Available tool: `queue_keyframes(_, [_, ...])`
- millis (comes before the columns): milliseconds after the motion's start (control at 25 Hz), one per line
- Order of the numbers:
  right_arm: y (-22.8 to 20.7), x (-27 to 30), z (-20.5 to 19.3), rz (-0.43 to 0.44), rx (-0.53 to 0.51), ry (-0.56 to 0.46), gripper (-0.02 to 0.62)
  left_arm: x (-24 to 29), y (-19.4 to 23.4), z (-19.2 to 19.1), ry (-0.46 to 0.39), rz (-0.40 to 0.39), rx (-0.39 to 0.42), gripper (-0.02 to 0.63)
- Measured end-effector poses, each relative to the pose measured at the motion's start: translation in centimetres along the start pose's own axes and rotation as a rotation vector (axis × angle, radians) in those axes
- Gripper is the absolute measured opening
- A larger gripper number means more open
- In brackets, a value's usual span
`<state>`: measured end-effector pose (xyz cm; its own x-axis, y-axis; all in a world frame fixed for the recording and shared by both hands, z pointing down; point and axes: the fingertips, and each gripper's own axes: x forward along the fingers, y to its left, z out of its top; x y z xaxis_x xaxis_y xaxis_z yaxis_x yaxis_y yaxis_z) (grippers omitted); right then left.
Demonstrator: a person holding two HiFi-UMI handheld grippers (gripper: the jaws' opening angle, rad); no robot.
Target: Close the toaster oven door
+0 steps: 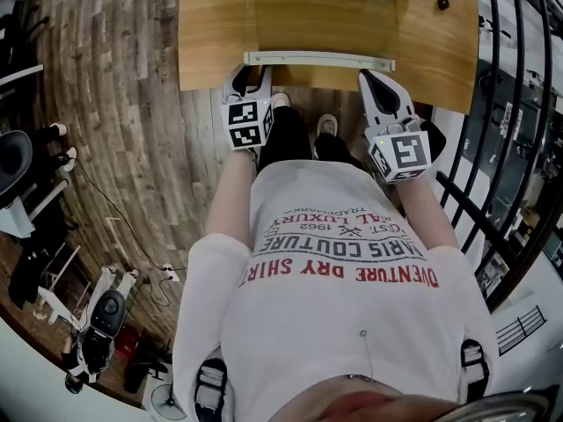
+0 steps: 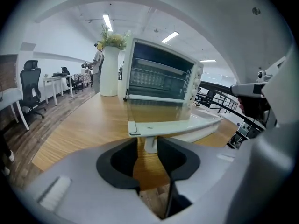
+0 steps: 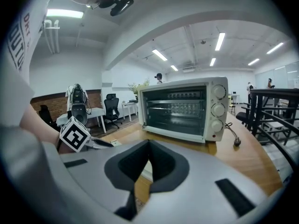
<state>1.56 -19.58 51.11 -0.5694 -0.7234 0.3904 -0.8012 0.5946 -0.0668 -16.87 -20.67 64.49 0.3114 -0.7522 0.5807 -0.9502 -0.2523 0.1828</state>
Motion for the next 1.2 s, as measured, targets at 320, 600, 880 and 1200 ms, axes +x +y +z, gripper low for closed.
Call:
queue_keyframes(320, [-0.3,-0.4,0.3,-0.006,-0.007,0.004,0.005,0.0,-0.3,0.3,-0.002,0.004,-0.007,0.08])
queue_keyframes(600, [-0.2,-0.9,1.1,-0.009,-0.013,-0.018,0.005,-1.0,-0.5,1.6,-0.01,0.005,-0.002,0.078])
queue_keyframes(880, [-0.6,-1.6,2.6,-0.007,-0.032,-0.074,0.005,-2.6,-1.3,4.4,-0.079,0.008,0.0,0.078])
queue_keyframes(1200, [-1.8,-2.4,3.2,-0.009,-0.054,-0.136,0.005,-3.5,-2.5,7.1,-0.159,0.004,0.006,0.08])
